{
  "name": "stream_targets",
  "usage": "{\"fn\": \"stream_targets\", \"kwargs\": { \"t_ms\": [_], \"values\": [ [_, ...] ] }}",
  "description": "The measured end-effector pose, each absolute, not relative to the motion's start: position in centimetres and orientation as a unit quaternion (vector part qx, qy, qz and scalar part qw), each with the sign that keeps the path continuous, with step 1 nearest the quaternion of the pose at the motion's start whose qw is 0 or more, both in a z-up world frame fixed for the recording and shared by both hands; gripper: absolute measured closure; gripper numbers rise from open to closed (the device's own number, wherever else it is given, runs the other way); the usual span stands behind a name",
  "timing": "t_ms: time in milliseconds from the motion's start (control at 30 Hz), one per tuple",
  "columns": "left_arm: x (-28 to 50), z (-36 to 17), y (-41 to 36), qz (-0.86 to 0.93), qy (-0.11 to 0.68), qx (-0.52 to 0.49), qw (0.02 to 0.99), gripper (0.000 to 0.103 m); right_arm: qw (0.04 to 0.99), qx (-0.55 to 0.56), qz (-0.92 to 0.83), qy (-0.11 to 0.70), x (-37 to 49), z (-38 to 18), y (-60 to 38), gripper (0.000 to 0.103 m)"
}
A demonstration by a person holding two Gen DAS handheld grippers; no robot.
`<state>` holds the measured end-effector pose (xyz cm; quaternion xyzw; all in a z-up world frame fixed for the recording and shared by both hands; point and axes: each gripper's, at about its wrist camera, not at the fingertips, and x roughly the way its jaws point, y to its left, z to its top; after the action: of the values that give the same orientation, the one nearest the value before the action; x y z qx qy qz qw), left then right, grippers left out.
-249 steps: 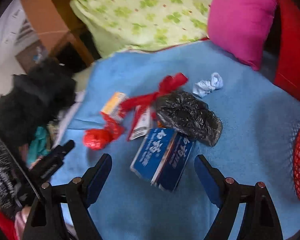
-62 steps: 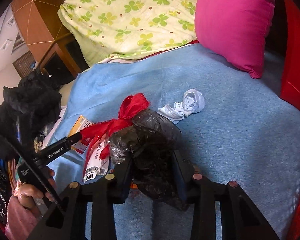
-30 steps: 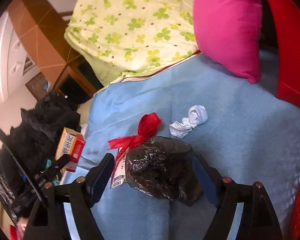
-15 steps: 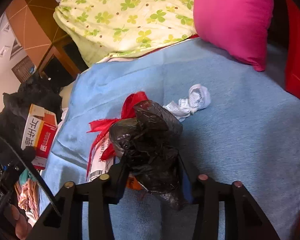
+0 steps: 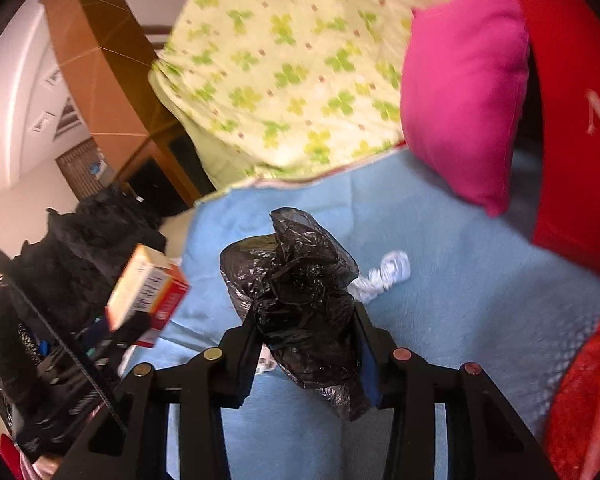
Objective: Collect trash
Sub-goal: 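Lift the black bag with the right gripper toward the wastebasket while the left holds the box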
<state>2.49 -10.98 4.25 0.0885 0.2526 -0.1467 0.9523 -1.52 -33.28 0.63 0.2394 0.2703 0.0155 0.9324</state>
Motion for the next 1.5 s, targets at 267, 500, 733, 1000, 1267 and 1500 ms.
{"fn": "stream_targets", "kwargs": {
  "t_ms": [267, 500, 733, 1000, 1267, 1500],
  "values": [
    [-0.2, 5.8, -13.3, -0.147, 0.229, 0.117, 0.955, 0.046, 0.949, 0.221, 0.011, 0.224, -5.9, 3.7, -33.6, 0.058],
    [-3.4, 7.1, -15.9, -0.16, 0.206, 0.144, 0.954, 0.046, 0.956, 0.214, -0.009, 0.202, -8.5, 4.6, -35.0, 0.058],
    [-5.9, 8.4, -17.9, -0.174, 0.192, 0.153, 0.954, 0.046, 0.958, 0.221, -0.025, 0.181, -10.9, 5.4, -36.6, 0.058],
    [-7.5, 8.9, -19.9, -0.178, 0.197, 0.162, 0.95, 0.046, 0.954, 0.249, -0.04, 0.161, -13.7, 5.5, -39.4, 0.058],
    [-9.3, 9.9, -22.0, -0.182, 0.194, 0.174, 0.948, 0.046, 0.947, 0.285, -0.047, 0.14, -16.5, 5.6, -42.2, 0.058],
    [-11.3, 10.6, -24.4, -0.192, 0.186, 0.195, 0.944, 0.046, 0.941, 0.309, -0.055, 0.123, -18.6, 5.5, -44.4, 0.058]
  ]
}}
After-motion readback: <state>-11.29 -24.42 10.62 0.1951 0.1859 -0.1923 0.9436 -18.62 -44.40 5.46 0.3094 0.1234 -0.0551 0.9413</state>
